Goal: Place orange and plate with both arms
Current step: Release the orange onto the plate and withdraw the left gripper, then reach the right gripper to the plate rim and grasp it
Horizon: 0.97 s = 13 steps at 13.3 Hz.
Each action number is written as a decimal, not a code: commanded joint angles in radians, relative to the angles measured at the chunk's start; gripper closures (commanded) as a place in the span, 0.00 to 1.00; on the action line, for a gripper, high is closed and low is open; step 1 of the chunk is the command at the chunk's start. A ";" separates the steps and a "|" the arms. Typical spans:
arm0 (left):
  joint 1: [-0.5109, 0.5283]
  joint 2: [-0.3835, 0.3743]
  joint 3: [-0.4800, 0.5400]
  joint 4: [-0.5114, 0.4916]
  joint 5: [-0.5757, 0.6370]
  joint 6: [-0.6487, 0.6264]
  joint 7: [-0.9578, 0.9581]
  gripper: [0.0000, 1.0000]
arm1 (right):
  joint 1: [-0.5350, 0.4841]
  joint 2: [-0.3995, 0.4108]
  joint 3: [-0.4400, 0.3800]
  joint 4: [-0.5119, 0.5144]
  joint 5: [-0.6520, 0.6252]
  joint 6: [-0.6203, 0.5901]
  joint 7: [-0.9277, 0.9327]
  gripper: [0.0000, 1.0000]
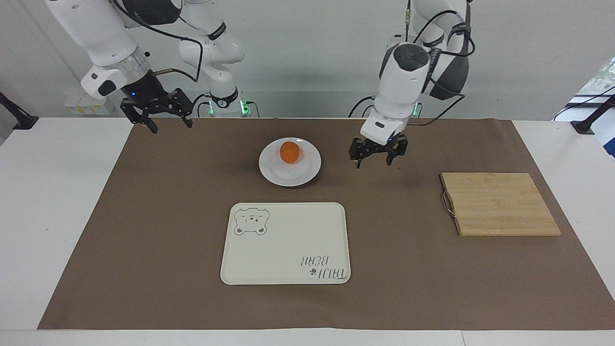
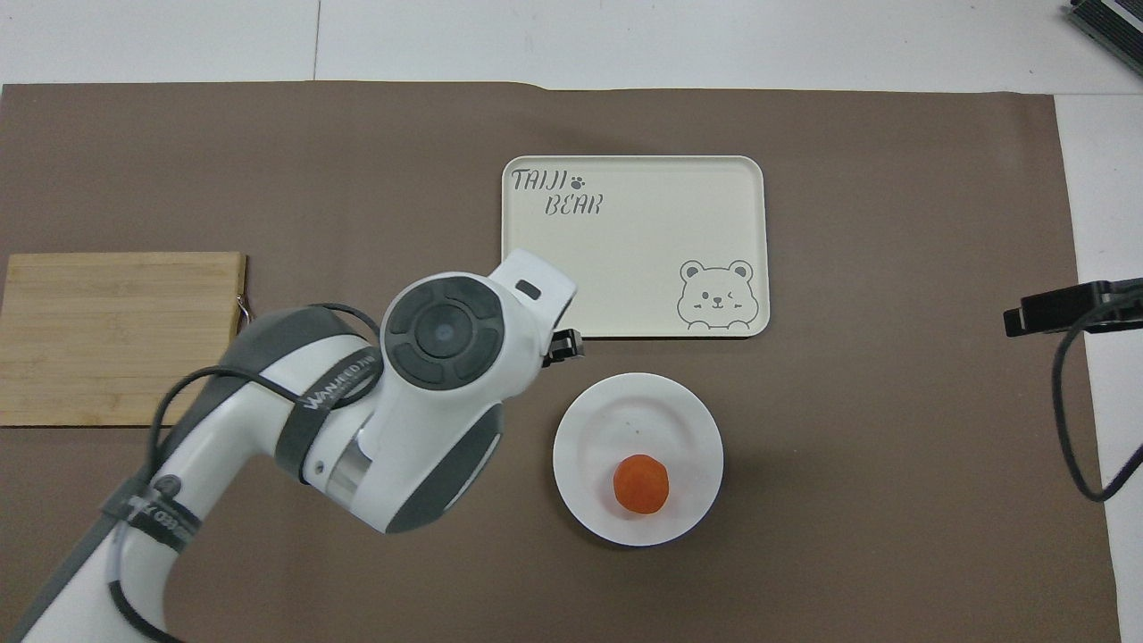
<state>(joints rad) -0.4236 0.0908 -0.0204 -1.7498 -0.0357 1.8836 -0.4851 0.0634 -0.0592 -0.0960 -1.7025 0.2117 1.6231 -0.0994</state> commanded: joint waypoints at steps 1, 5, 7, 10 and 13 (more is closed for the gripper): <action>0.110 -0.008 -0.009 0.062 -0.024 -0.112 0.167 0.00 | -0.013 -0.024 0.001 -0.092 0.087 0.044 -0.074 0.00; 0.265 -0.049 -0.006 0.072 -0.023 -0.185 0.397 0.00 | -0.016 -0.024 0.001 -0.227 0.240 0.118 -0.151 0.00; 0.333 -0.063 -0.006 0.085 -0.021 -0.222 0.501 0.00 | -0.016 -0.022 -0.001 -0.325 0.320 0.185 -0.234 0.00; 0.381 -0.075 -0.007 0.131 0.008 -0.286 0.553 0.00 | -0.046 -0.031 -0.002 -0.459 0.388 0.251 -0.356 0.00; 0.385 -0.063 -0.010 0.228 0.033 -0.377 0.553 0.00 | -0.045 -0.018 -0.001 -0.523 0.466 0.290 -0.393 0.00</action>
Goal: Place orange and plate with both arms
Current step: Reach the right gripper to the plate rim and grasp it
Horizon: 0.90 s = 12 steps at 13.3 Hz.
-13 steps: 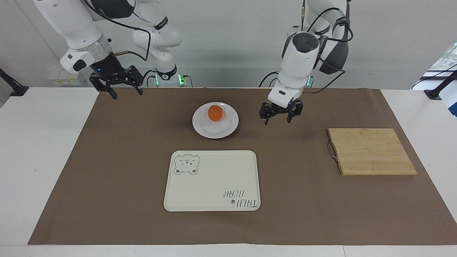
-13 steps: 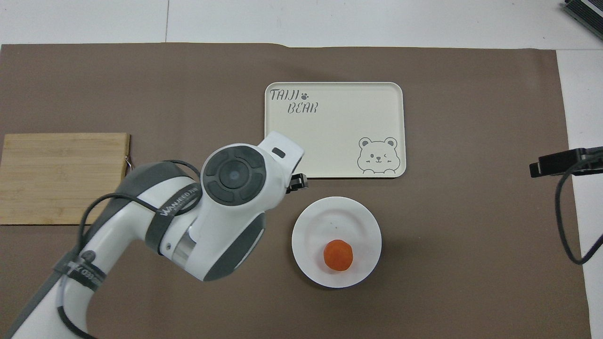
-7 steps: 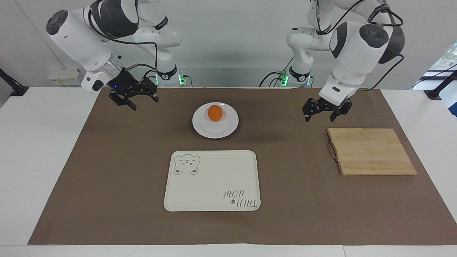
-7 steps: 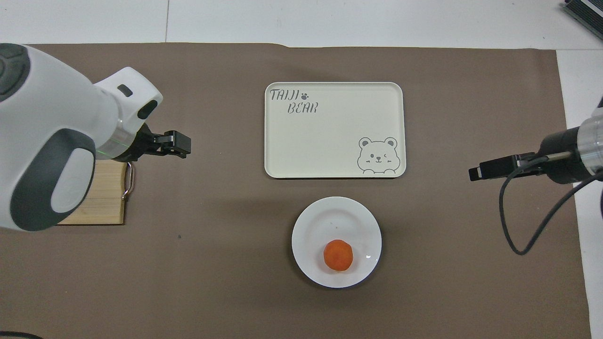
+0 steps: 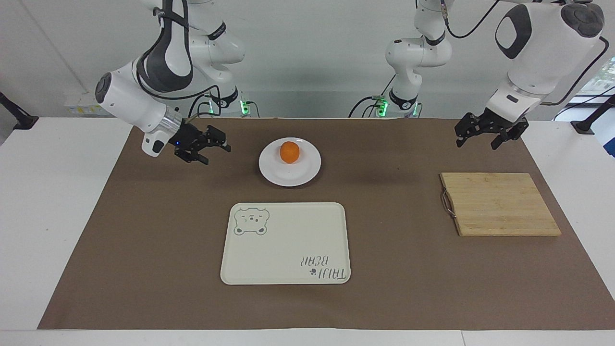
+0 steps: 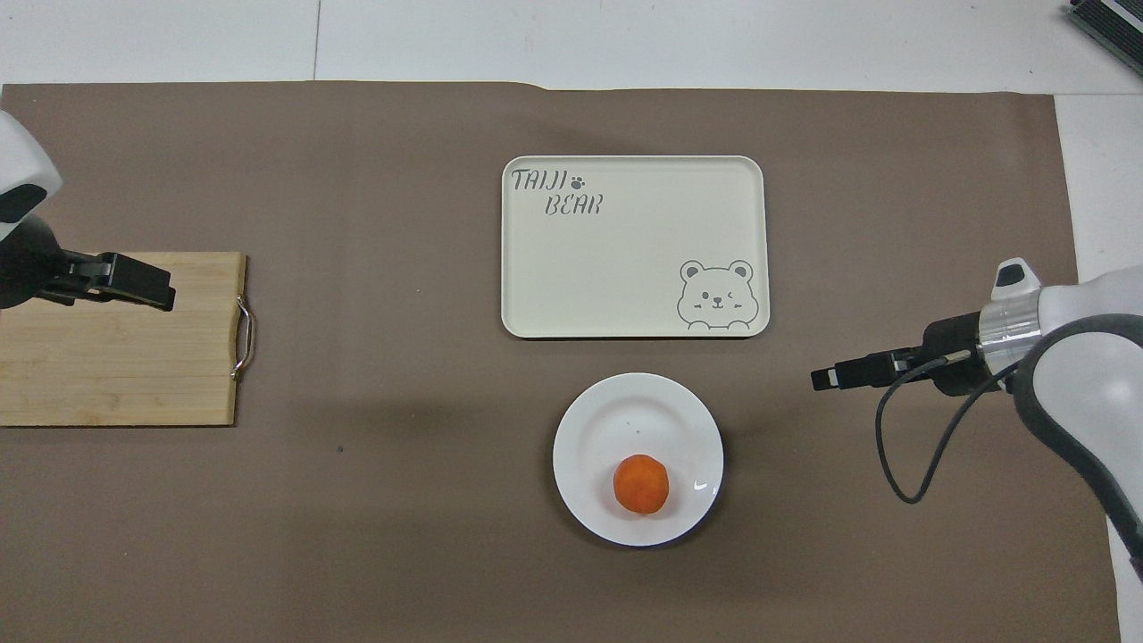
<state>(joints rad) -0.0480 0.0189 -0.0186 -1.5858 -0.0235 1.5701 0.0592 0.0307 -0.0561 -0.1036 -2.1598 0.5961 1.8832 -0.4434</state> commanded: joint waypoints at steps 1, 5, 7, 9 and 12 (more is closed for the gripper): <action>0.010 0.001 -0.012 0.063 0.019 -0.059 0.010 0.00 | -0.009 -0.019 0.005 -0.116 0.143 0.054 -0.104 0.00; 0.019 -0.004 -0.007 0.049 0.016 -0.045 0.004 0.00 | 0.000 -0.018 0.007 -0.247 0.295 0.108 -0.207 0.00; 0.019 -0.004 -0.007 0.049 0.016 -0.048 0.004 0.00 | 0.003 -0.007 0.007 -0.291 0.364 0.111 -0.231 0.00; 0.020 -0.004 -0.007 0.049 0.016 -0.047 0.002 0.00 | 0.046 0.015 0.007 -0.328 0.438 0.157 -0.294 0.00; 0.020 -0.004 -0.007 0.049 0.016 -0.047 0.004 0.00 | 0.089 0.018 0.008 -0.380 0.505 0.200 -0.319 0.00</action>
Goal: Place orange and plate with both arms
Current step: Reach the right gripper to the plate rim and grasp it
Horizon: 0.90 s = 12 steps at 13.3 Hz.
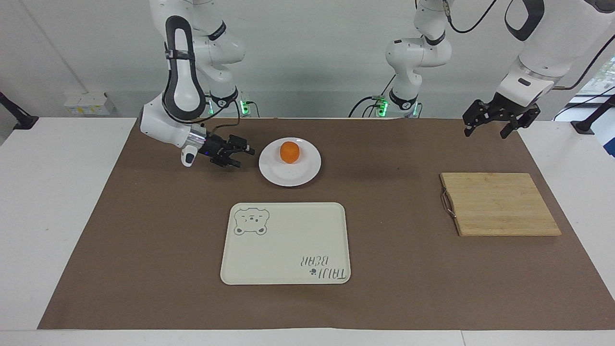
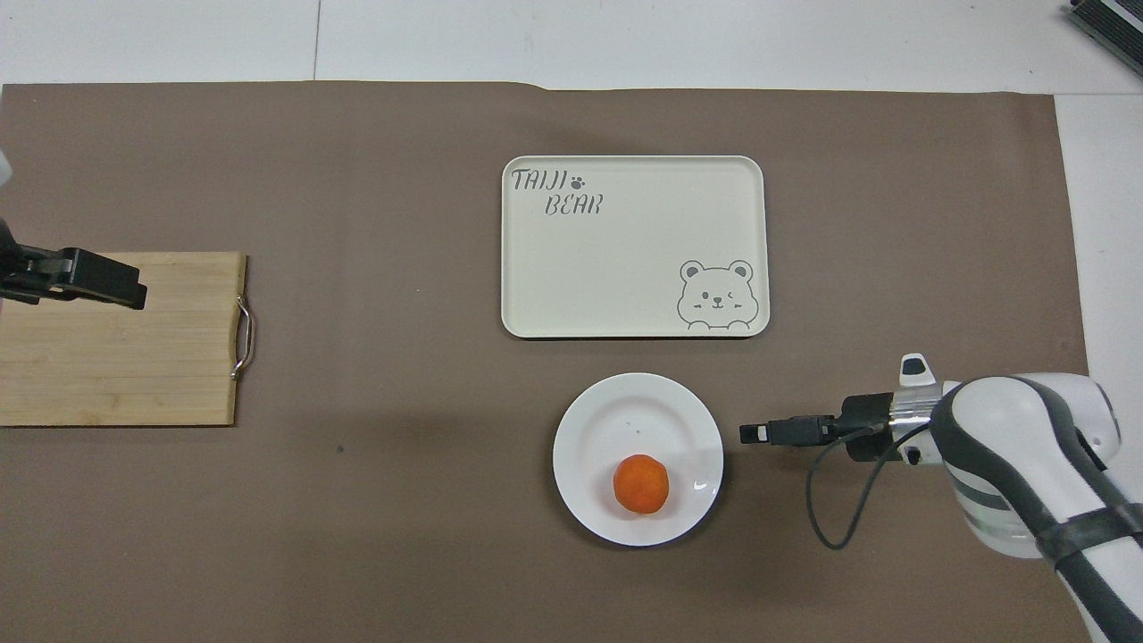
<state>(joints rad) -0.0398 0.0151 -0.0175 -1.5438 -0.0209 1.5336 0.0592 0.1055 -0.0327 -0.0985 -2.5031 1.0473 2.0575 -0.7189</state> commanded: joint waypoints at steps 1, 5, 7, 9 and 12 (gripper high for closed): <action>0.011 0.000 -0.009 0.007 0.013 -0.010 0.002 0.00 | 0.019 -0.004 0.003 -0.057 0.065 0.024 -0.054 0.00; 0.012 0.000 -0.009 0.007 0.013 -0.010 0.004 0.00 | 0.020 0.000 0.003 -0.082 0.091 0.024 -0.074 0.00; 0.012 0.000 -0.009 0.007 0.013 -0.010 0.004 0.00 | 0.054 0.004 0.002 -0.082 0.131 0.030 -0.067 0.00; 0.012 0.000 -0.009 0.007 0.013 -0.010 0.004 0.00 | 0.088 0.026 0.003 -0.083 0.171 0.056 -0.076 0.00; 0.012 0.000 -0.009 0.007 0.013 -0.010 0.002 0.00 | 0.118 0.030 0.003 -0.083 0.210 0.073 -0.065 0.00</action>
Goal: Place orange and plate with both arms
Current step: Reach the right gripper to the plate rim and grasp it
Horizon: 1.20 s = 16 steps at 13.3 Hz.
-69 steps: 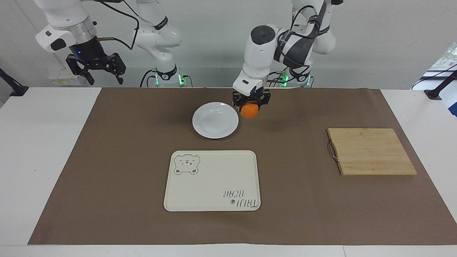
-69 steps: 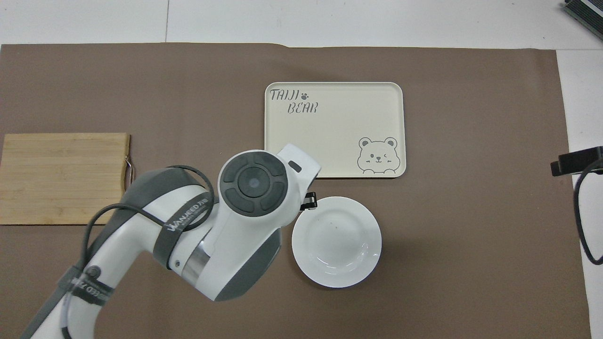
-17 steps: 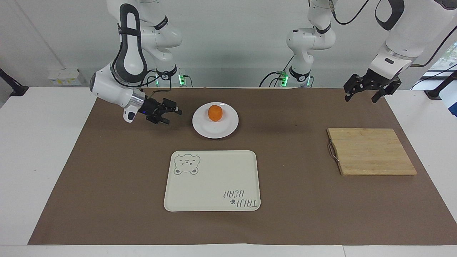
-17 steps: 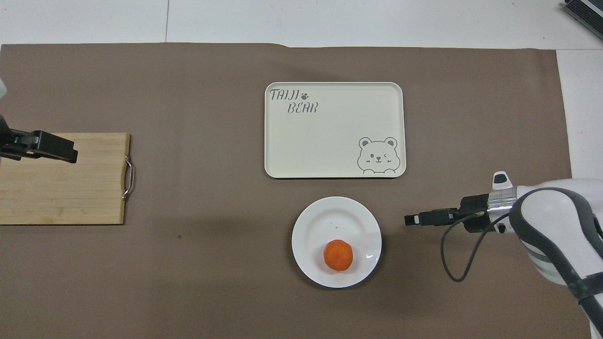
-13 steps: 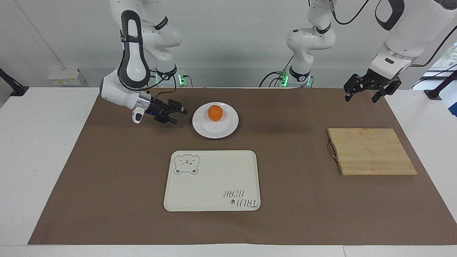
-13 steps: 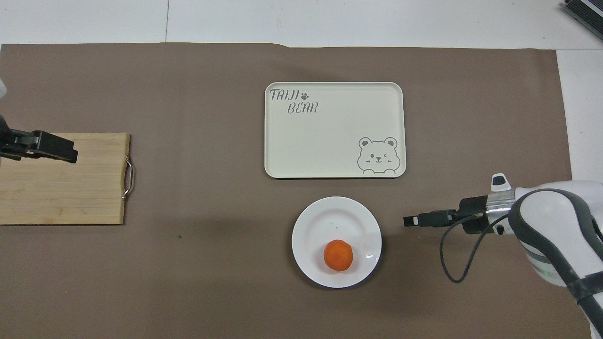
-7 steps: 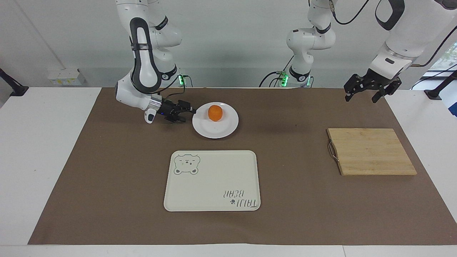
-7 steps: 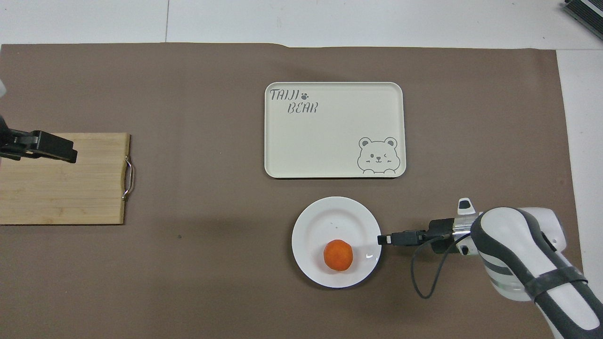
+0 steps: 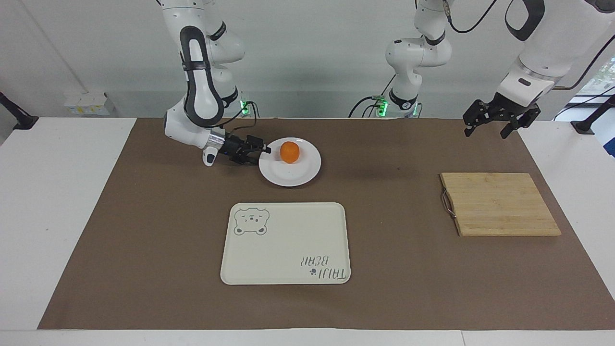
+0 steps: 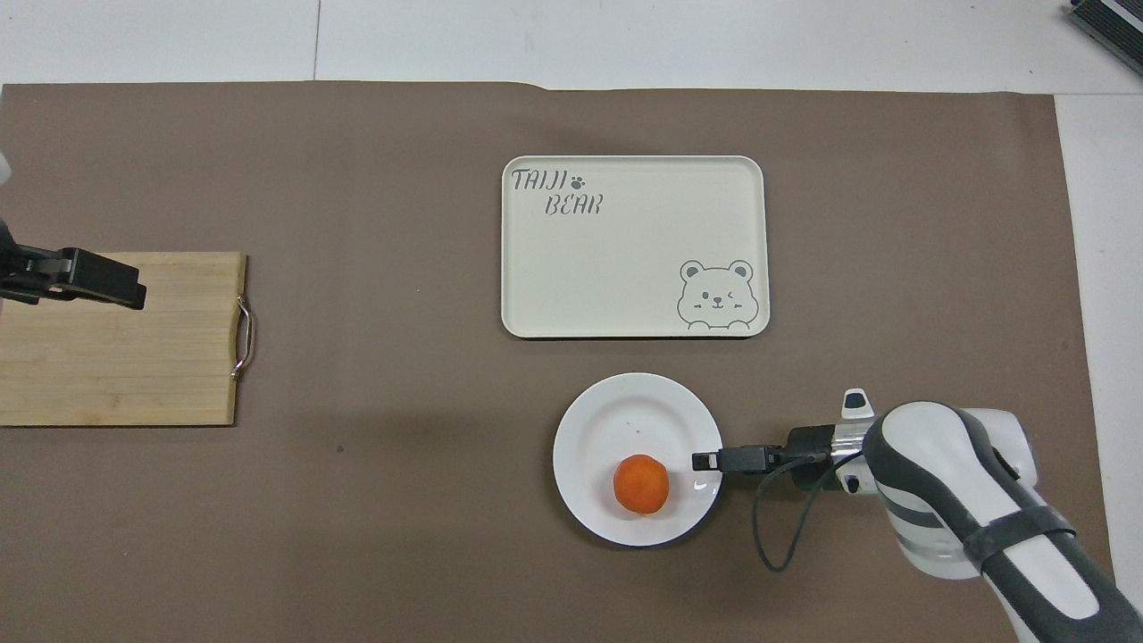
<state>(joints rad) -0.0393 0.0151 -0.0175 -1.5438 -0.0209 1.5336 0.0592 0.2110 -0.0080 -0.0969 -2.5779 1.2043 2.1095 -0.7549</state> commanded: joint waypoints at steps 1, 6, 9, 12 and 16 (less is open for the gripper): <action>0.012 0.000 -0.009 0.007 0.013 -0.010 0.004 0.00 | 0.016 0.020 0.002 -0.010 0.067 0.021 -0.029 0.00; 0.012 0.000 -0.009 0.007 0.012 -0.010 0.004 0.00 | 0.030 0.022 0.000 -0.013 0.070 0.023 -0.024 0.57; 0.012 0.000 -0.009 0.007 0.013 -0.010 0.004 0.00 | 0.024 0.023 -0.001 -0.011 0.067 0.021 -0.023 1.00; 0.012 -0.001 -0.009 0.007 0.013 -0.010 0.004 0.00 | 0.019 0.028 -0.001 -0.007 0.061 0.020 -0.031 1.00; 0.012 0.000 -0.009 0.007 0.013 -0.010 0.004 0.00 | 0.018 0.042 -0.001 0.018 0.061 0.004 -0.037 1.00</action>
<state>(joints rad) -0.0392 0.0151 -0.0175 -1.5438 -0.0209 1.5336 0.0592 0.2333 0.0147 -0.1004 -2.5775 1.2374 2.1164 -0.7555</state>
